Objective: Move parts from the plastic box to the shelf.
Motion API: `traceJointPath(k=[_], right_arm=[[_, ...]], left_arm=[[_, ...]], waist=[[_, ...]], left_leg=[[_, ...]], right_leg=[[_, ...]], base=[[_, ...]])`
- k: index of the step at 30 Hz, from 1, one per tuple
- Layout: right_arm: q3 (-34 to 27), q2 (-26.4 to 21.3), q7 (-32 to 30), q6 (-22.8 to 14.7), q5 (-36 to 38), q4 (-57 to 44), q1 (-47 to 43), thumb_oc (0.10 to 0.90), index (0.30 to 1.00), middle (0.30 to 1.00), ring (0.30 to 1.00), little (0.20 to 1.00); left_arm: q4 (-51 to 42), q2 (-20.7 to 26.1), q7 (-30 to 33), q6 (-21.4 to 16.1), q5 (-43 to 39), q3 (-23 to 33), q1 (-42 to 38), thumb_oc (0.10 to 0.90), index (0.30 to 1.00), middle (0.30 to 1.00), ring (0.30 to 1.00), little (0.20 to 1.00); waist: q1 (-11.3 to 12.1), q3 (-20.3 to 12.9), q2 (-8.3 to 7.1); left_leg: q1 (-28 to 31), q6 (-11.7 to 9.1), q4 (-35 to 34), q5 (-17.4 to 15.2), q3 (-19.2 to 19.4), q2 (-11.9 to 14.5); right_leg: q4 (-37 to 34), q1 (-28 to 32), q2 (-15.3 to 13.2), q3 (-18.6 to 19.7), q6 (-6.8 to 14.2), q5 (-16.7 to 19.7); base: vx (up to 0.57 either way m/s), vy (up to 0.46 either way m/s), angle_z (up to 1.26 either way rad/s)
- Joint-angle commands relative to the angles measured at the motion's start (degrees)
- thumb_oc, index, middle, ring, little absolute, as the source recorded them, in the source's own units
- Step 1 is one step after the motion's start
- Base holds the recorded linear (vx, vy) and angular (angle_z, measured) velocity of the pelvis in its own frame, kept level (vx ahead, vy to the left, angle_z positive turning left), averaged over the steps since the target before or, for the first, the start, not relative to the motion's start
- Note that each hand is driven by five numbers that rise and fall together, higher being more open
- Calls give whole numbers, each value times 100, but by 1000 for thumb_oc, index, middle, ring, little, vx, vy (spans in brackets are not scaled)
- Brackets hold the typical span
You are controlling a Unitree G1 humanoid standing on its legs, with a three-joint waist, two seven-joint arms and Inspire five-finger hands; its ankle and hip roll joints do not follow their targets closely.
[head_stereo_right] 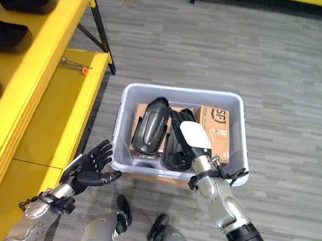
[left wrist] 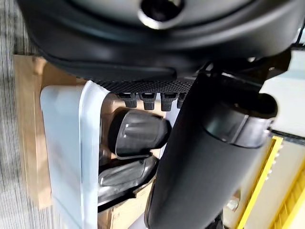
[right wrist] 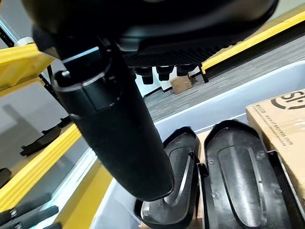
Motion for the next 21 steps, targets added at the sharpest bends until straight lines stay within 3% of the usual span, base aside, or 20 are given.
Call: traceJointPath(k=[1, 12, 15, 17, 20, 21], right_arm=[[-123, 65, -350, -148, -166, -704, -299, 900, 1000, 1000, 1000, 1000], [-261, -106, 92, -62, 328, -836, -183, 900, 1000, 1000, 1000, 1000], [-297, -74, 328, -56, 844, -833, -132, 900, 1000, 1000, 1000, 1000], [-346, 67, 421, 2, 1805, -882, -8, 900, 1000, 1000, 1000, 1000], [-465, 203, 242, -15, 1798, -863, -167, 900, 1000, 1000, 1000, 1000], [-481, 212, 182, 18, 1745, -827, -274, 900, 1000, 1000, 1000, 1000]], left_arm=[[-547, 230, 128, -697, -173, -9, -244, 900, 1000, 1000, 1000, 1000], [-686, 157, -191, -466, -239, 199, 217, 900, 1000, 1000, 1000, 1000], [-666, 123, -222, -434, -284, 264, 304, 900, 1000, 1000, 1000, 1000], [-605, 78, -354, -378, -266, 322, 362, 900, 1000, 1000, 1000, 1000], [-635, 87, -313, -144, -194, 238, 281, 900, 1000, 1000, 1000, 1000], [-640, 94, -281, -91, -227, 220, 242, 900, 1000, 1000, 1000, 1000]], waist=[[48, -218, -160], [115, -650, -295], [118, -743, -330], [103, -811, -365], [89, -803, -387], [112, -773, -359]], left_leg=[[452, -185, 264, -702, -38, 41], [784, -337, 182, -625, 19, 262], [829, -342, 219, -652, 1, 309], [837, -361, 261, -676, -88, 317], [805, -336, 390, -758, -162, 361], [763, -293, 329, -647, -135, 384]], right_leg=[[-562, 406, -1185, 715, 1218, 470], [-763, 784, -1105, 385, 1137, 313], [-725, 828, -1071, 377, 1073, 251], [-695, 881, -963, 470, 971, 177], [-436, 788, -951, 506, 933, 78], [-316, 670, -944, 463, 866, 110]], base=[[-1, -175, 18], [48, -82, 8], [98, -37, 9], [167, -77, 25], [138, -89, 33], [31, -20, 31]])
